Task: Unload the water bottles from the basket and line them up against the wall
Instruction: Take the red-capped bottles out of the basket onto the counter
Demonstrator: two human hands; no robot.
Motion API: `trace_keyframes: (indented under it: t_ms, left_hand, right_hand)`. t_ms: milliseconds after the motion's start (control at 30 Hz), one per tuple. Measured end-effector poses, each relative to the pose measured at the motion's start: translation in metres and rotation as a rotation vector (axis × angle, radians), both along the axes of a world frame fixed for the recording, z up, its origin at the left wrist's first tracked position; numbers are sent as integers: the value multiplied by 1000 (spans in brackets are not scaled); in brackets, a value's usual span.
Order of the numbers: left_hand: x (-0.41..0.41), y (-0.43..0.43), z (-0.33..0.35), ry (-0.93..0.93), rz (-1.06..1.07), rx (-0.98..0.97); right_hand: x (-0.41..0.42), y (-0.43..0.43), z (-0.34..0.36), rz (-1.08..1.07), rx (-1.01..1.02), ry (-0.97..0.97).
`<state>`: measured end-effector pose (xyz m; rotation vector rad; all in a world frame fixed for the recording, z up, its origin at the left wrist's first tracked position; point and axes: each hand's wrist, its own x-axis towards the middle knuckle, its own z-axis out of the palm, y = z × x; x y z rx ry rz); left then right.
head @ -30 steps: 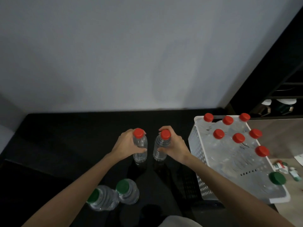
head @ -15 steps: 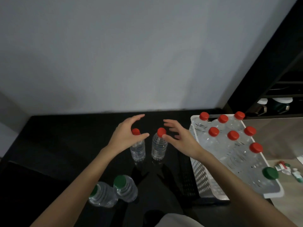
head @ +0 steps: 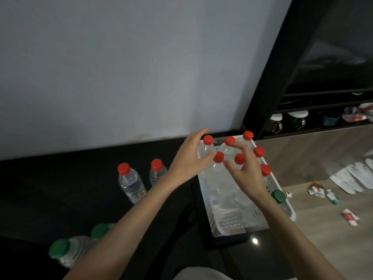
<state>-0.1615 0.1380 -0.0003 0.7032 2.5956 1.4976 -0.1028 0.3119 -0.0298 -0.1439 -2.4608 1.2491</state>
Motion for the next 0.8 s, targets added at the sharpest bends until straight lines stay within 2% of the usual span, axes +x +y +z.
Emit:
trace_keyframes:
  t_ms: [133,300,433,567,633,800]
  left_hand:
    - [2,30,-36,-75,-39,-8]
    - [-3,47,-68,-103,-17,-65]
    - [-6,52,-83,-113,45,-50]
    - [-10,48,-88,-121,-27,-84]
    - [-16,44,-89,-71,-116,-144]
    - [-33,38,-96,61,-245,-434]
  right_hand:
    - [-1,16,-23,-27,-8,-51]
    - [-6,22,-46,-23,-159,-122]
    - [-7,24,-64,-91,-129,-111]
    - [-4,27,-75,2,-125,-85]
    - [-3,28,-78,38,-139,-100]
    - [-5,32,-82,56,-160,-135]
